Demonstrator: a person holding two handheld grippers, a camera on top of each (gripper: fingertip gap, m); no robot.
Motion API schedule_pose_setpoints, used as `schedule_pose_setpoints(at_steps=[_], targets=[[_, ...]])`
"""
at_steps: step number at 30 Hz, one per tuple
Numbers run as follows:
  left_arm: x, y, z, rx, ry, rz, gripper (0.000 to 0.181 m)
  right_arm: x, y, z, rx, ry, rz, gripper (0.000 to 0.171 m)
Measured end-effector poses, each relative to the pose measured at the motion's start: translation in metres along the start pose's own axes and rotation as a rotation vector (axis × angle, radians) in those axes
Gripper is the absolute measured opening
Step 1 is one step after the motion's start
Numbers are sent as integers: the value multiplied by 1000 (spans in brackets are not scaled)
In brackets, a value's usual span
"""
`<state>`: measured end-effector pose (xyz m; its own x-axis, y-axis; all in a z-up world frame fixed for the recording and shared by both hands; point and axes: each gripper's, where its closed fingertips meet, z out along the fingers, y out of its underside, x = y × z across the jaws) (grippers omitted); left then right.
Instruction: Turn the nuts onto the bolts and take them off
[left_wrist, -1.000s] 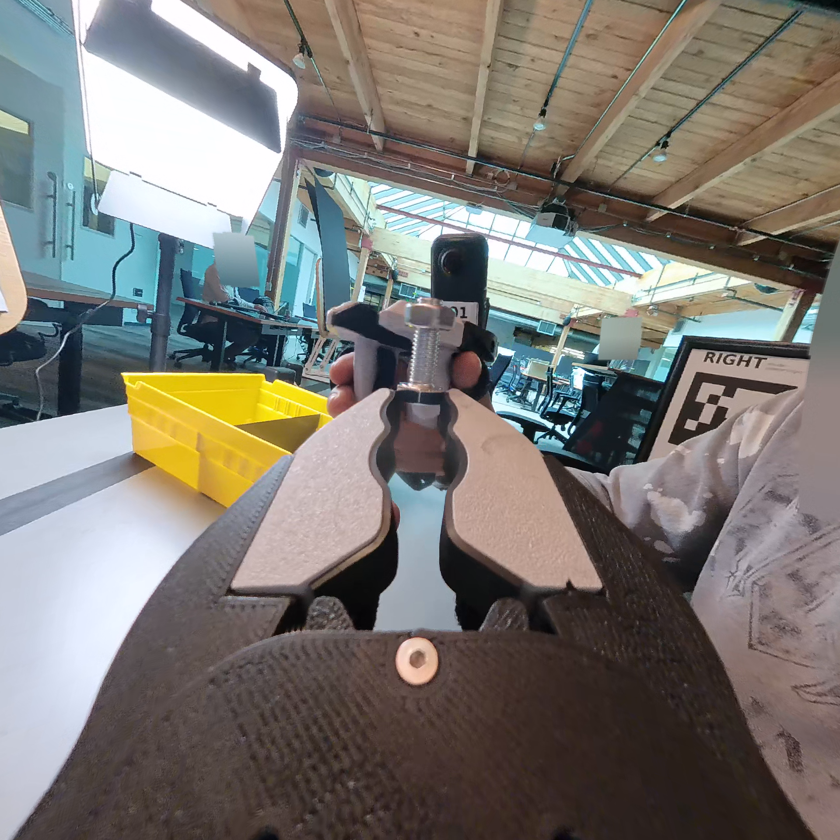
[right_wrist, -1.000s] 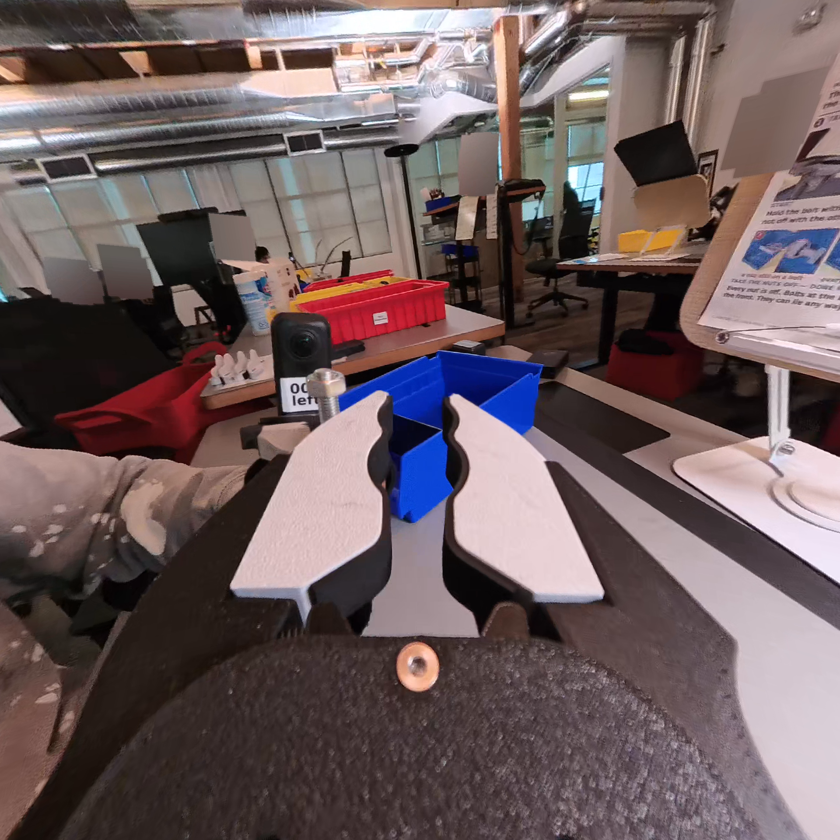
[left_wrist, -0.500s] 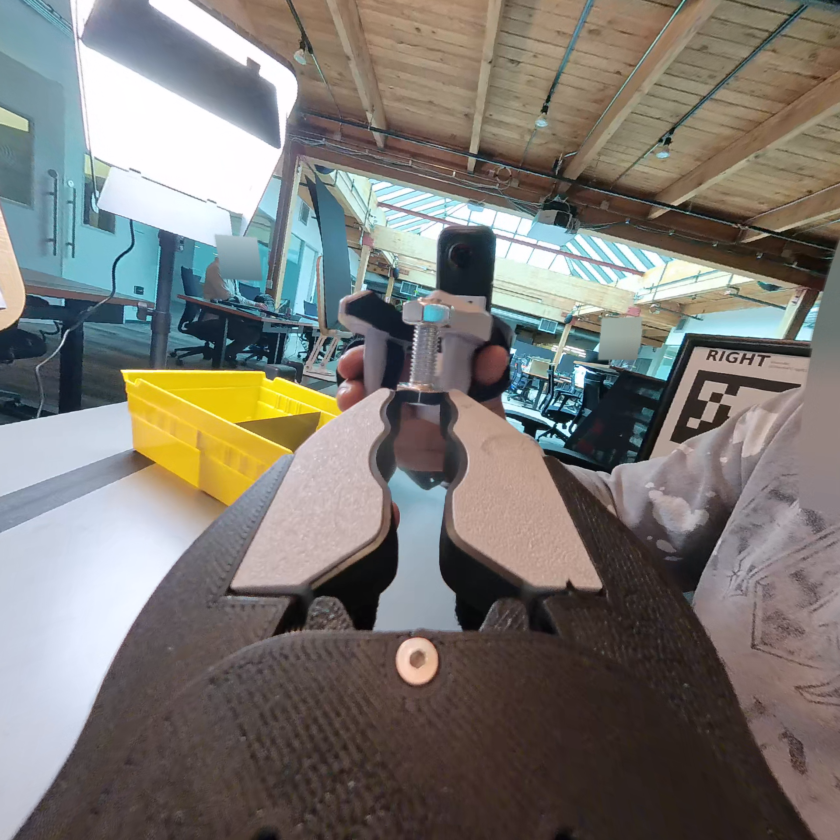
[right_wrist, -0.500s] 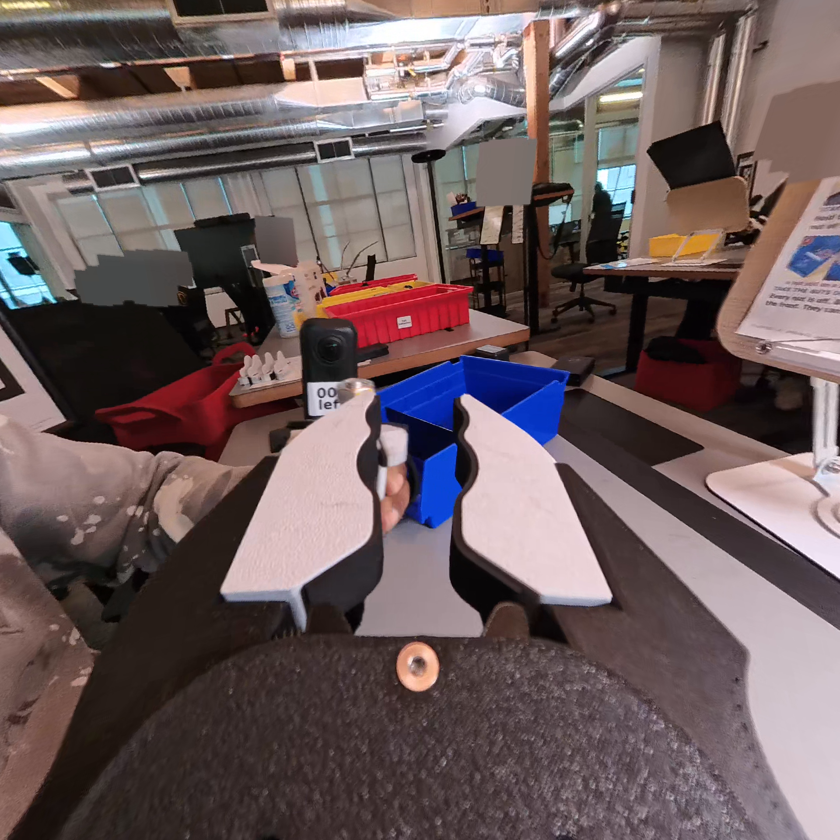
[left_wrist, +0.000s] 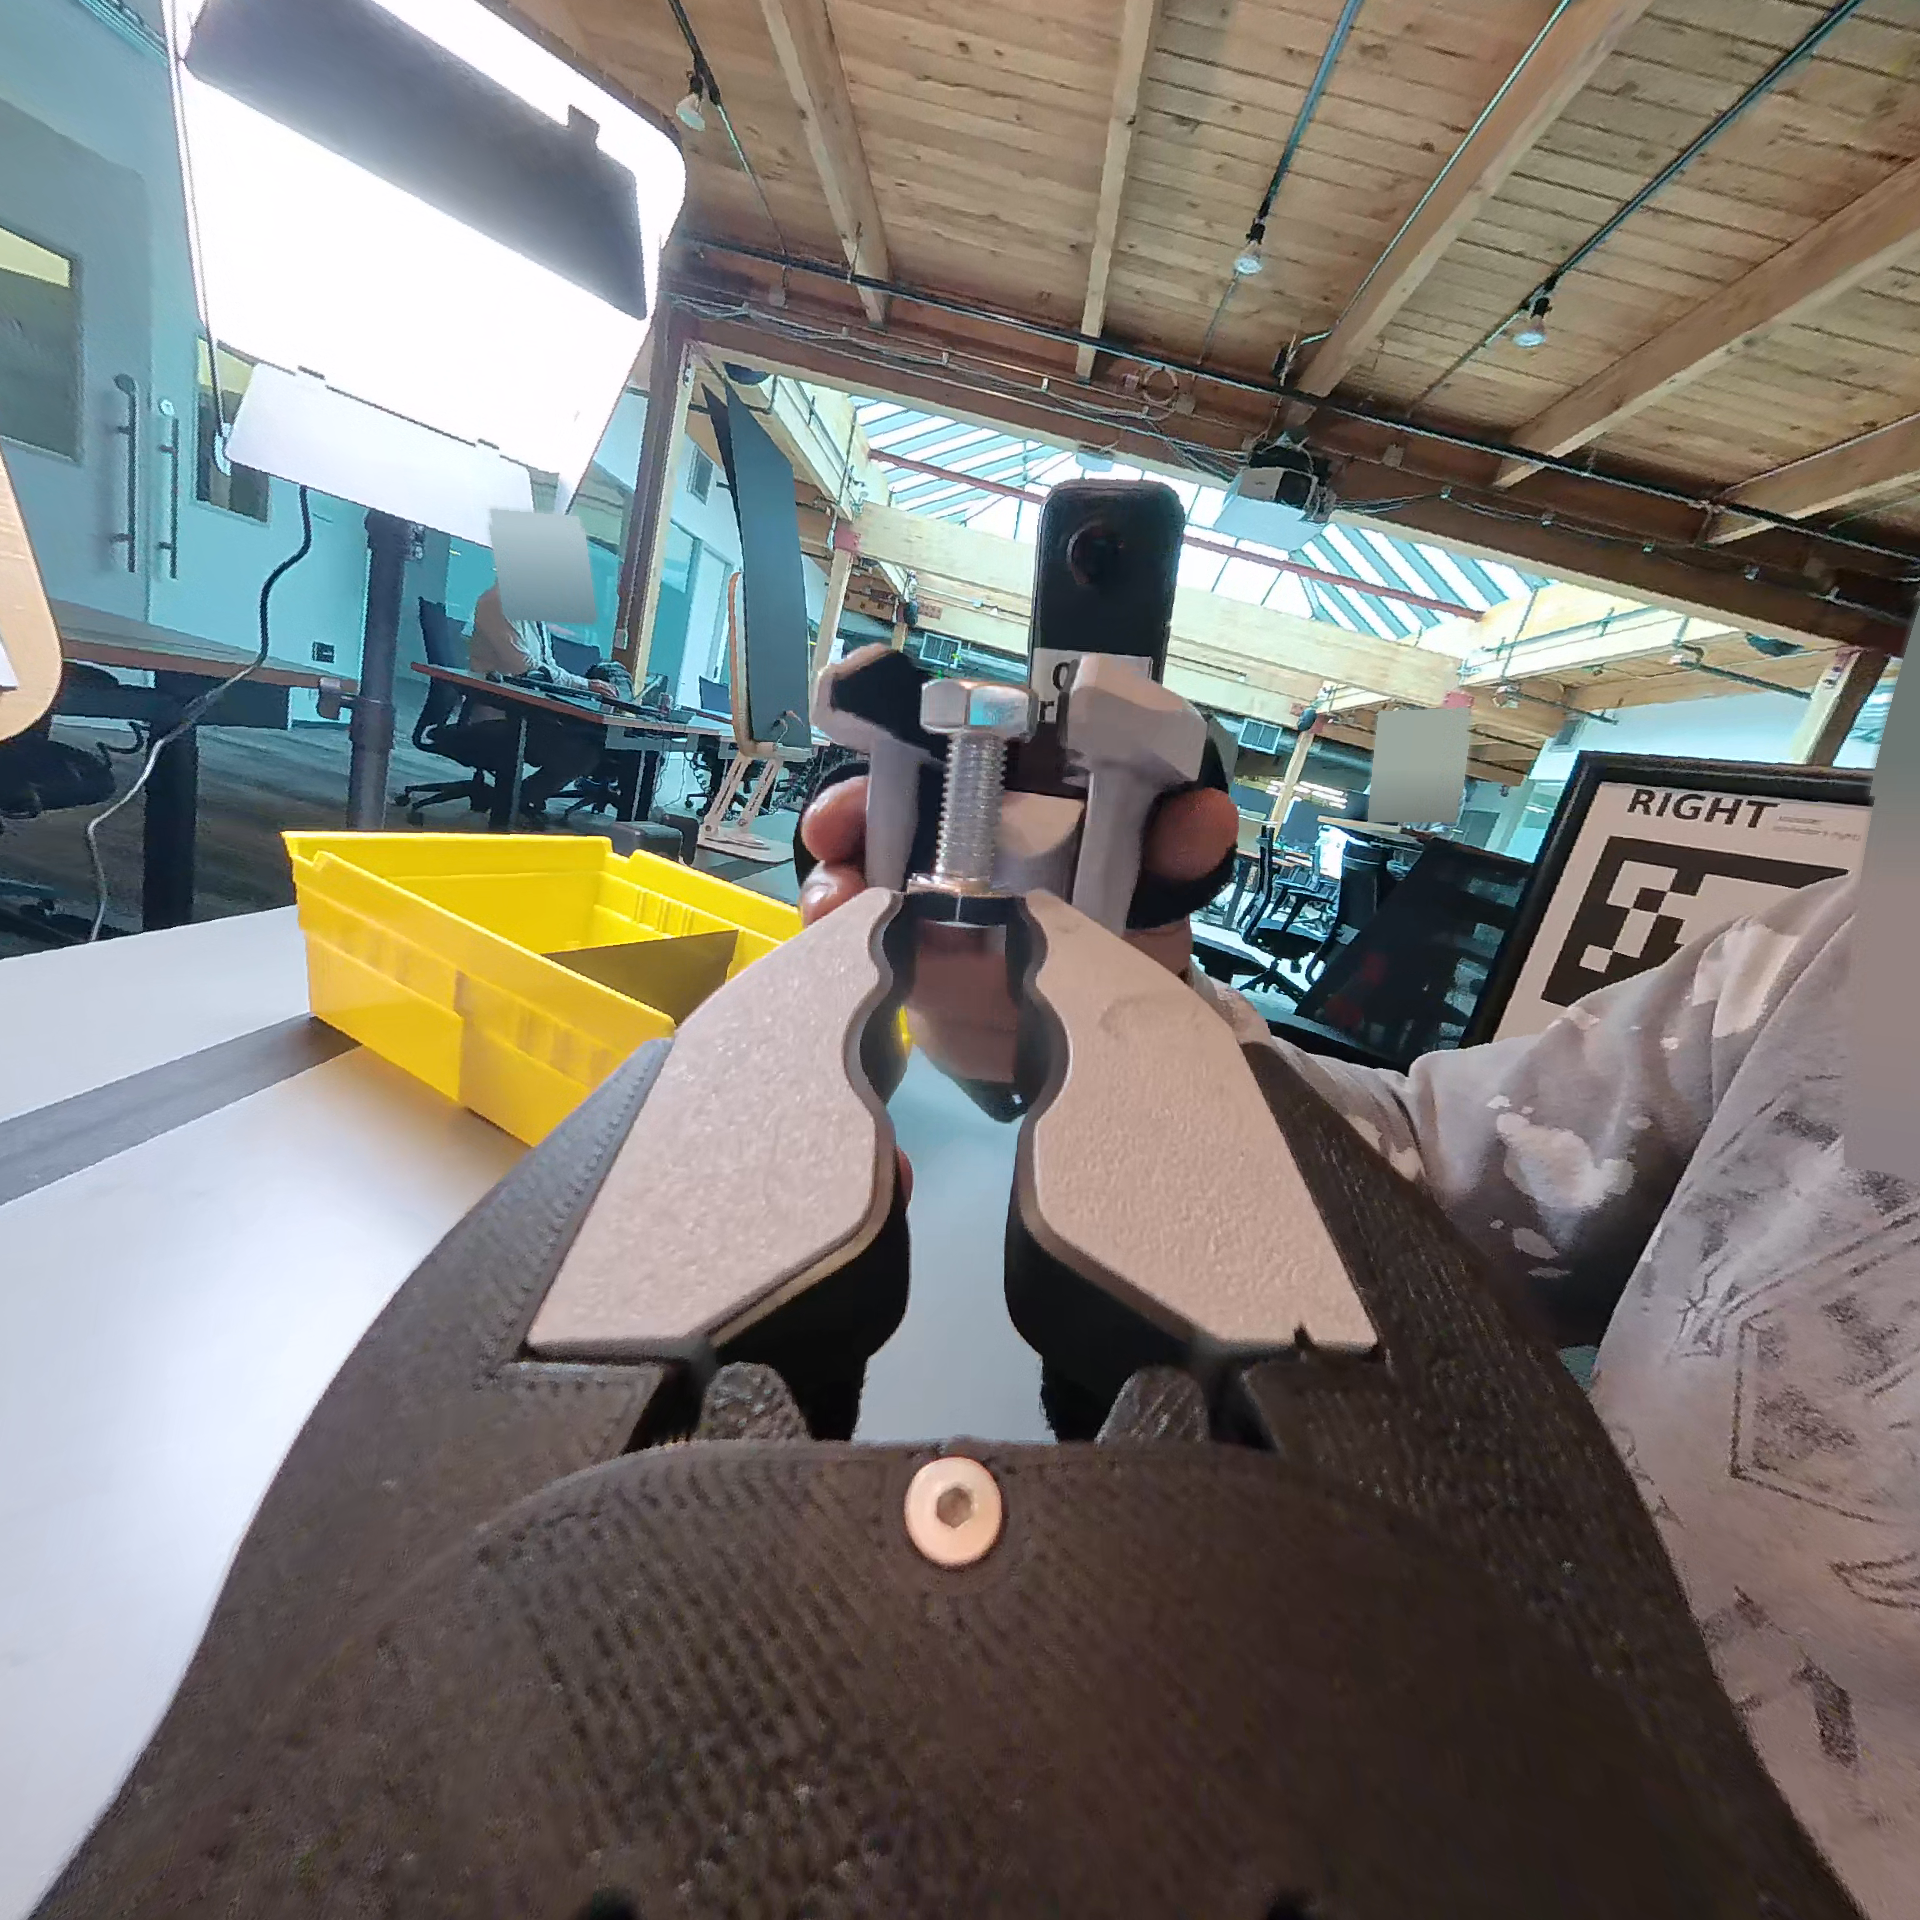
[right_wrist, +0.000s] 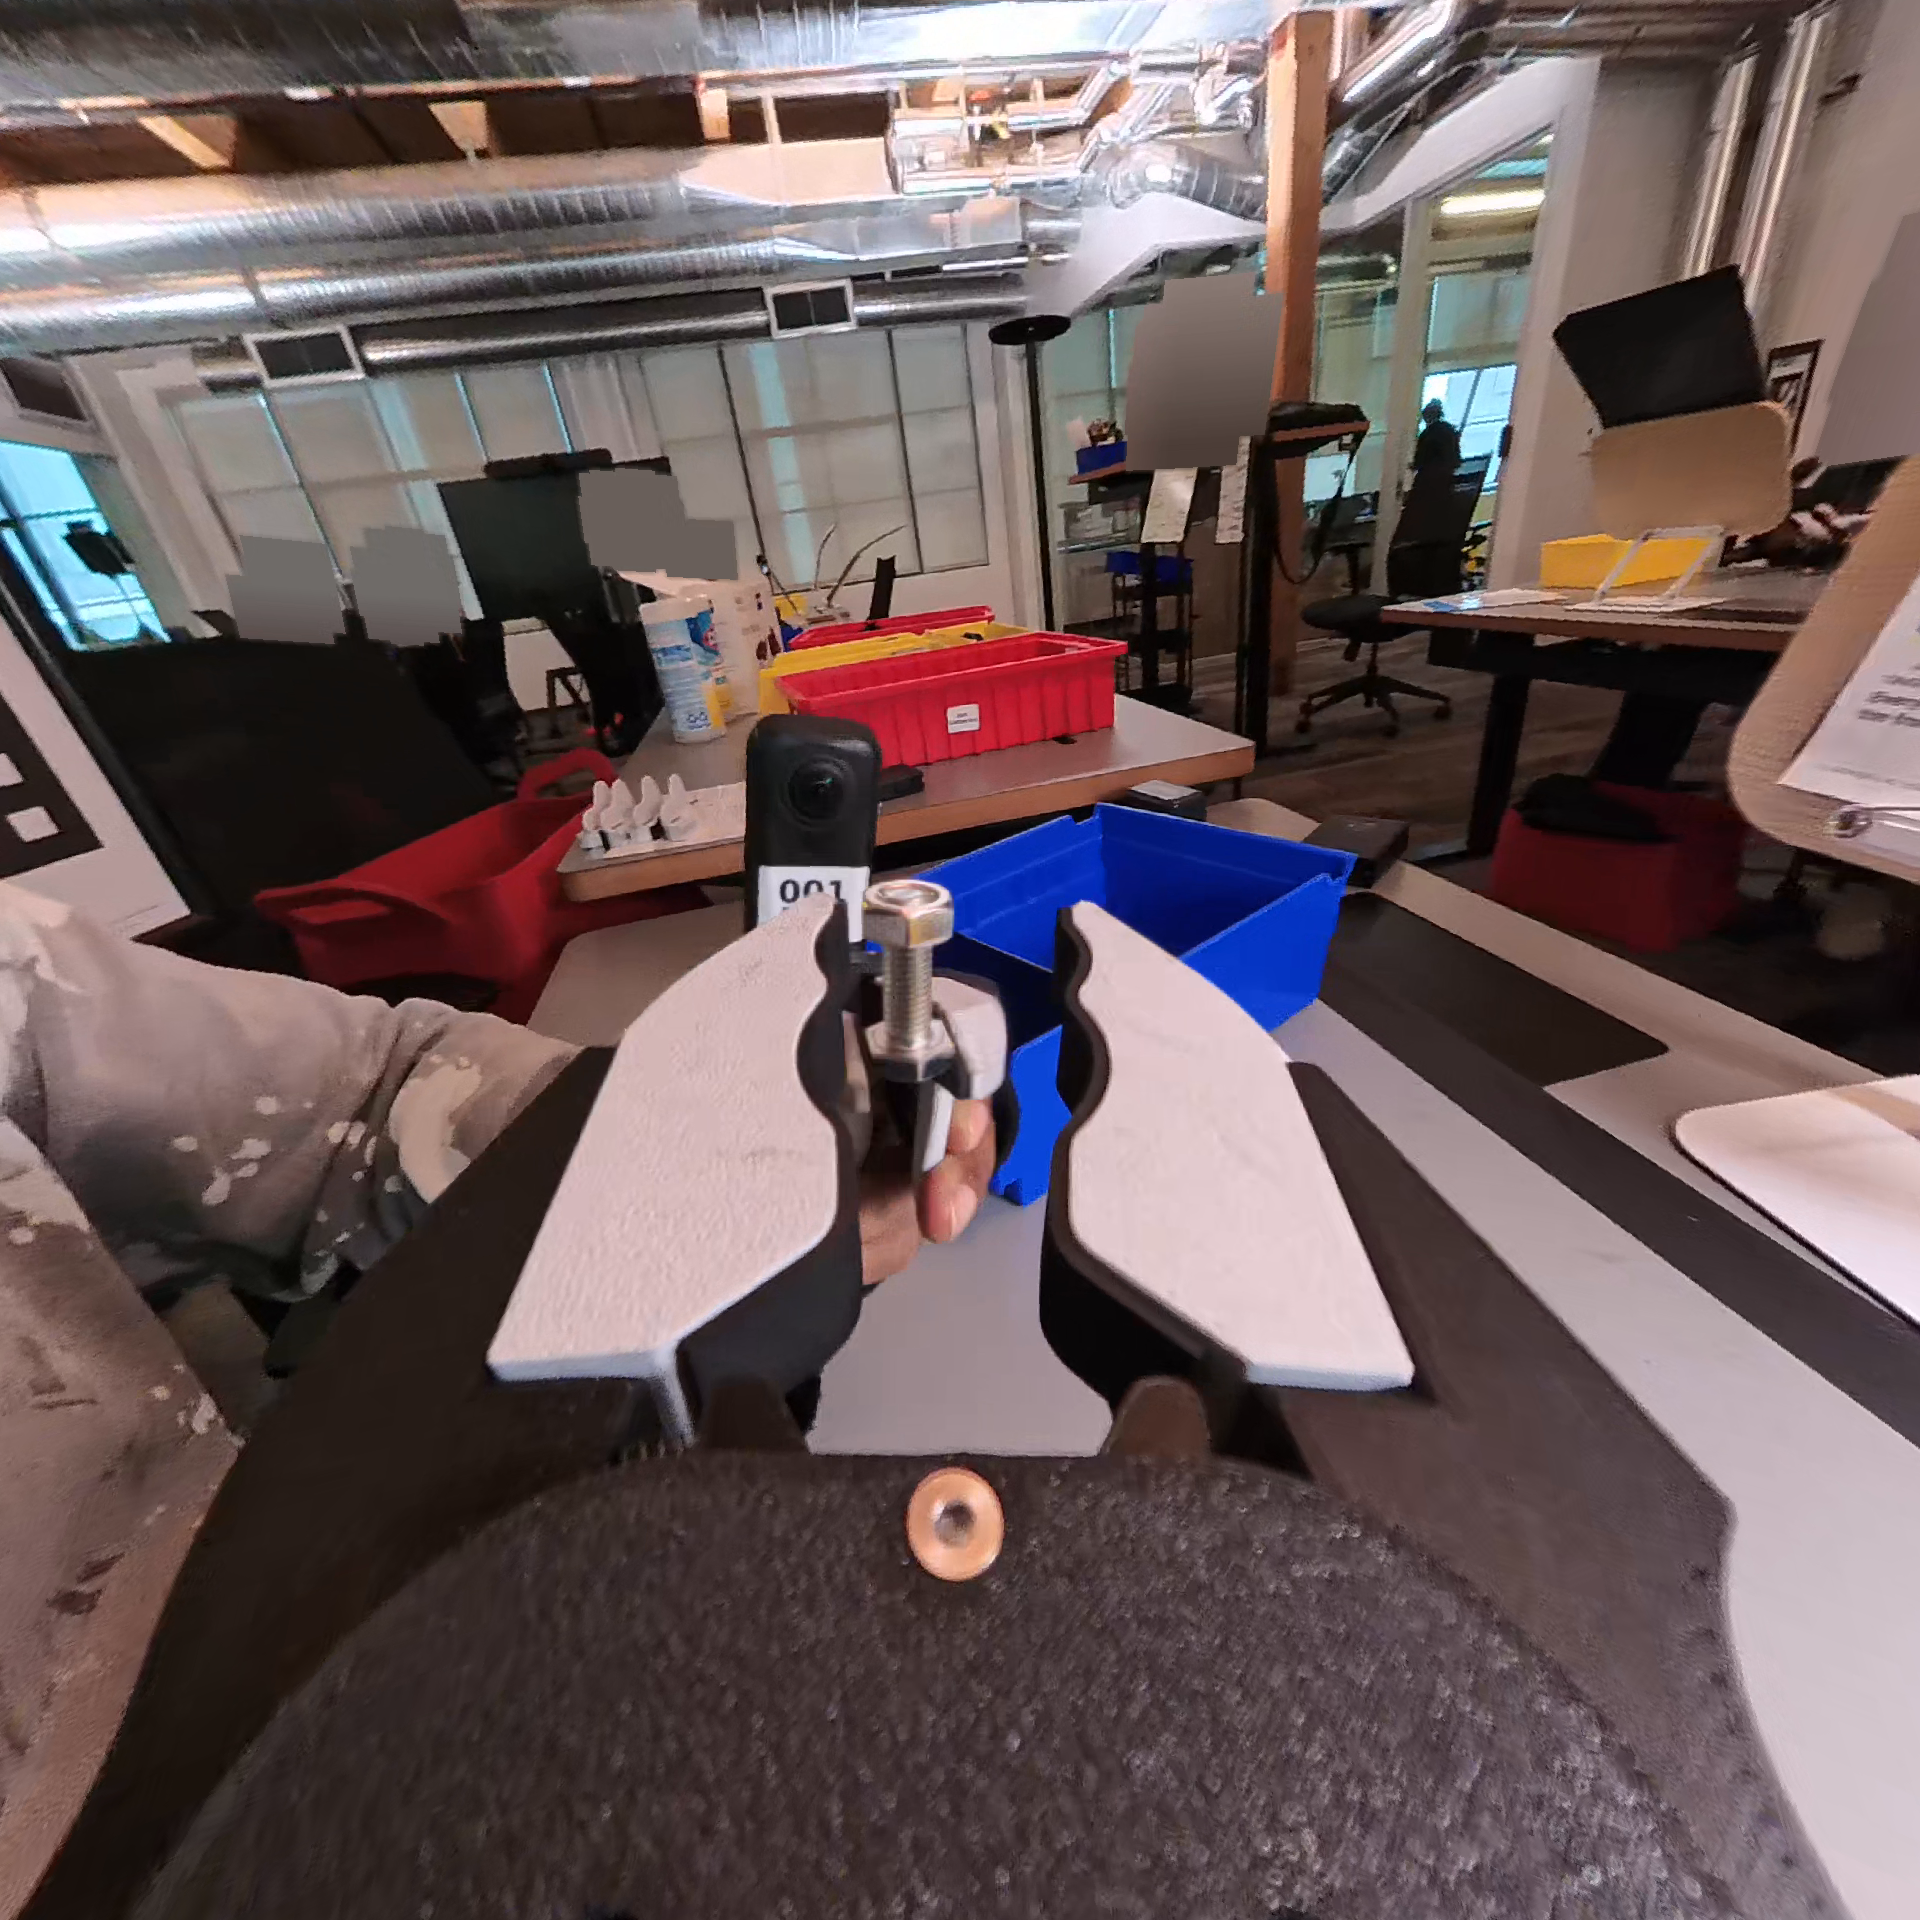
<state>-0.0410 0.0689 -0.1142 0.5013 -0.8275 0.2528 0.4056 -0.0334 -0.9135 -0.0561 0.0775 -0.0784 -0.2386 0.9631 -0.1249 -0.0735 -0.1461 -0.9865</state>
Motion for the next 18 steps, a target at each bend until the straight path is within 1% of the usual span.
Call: schedule_pose_setpoints(at_steps=[4, 5, 6, 7, 12, 14, 17, 18], targets=[[1, -2, 0, 4, 2, -3, 18, 4, 3, 1, -9, 11, 13, 37], [2, -3, -1, 11, 12, -5, 18, 12, 2, -2, 0, 45, 28, 25], [2, -4, -1, 4, 6, 8, 18, 21, -1, -6, 21, 89, 32, 22], [2, -4, -1, 1, 5, 19, 17, 25, -3, -10, 31, 95, 39, 22], [0, 0, 0, -5, 0, 7, 18, 3, -2, -3, 21, -10, 27, 38], [2, 1, 1, -13, 2, 17, 18, -3, 2, 2, -4, -21, 13, 41], [1, -1, -1, 1, 4, -4, 18, 5, 1, 0, 2, 9, 12, 34], [2, -3, -2, 9, 16, -2, 18, 16, -1, -4, 15, 70, 25, 17]])
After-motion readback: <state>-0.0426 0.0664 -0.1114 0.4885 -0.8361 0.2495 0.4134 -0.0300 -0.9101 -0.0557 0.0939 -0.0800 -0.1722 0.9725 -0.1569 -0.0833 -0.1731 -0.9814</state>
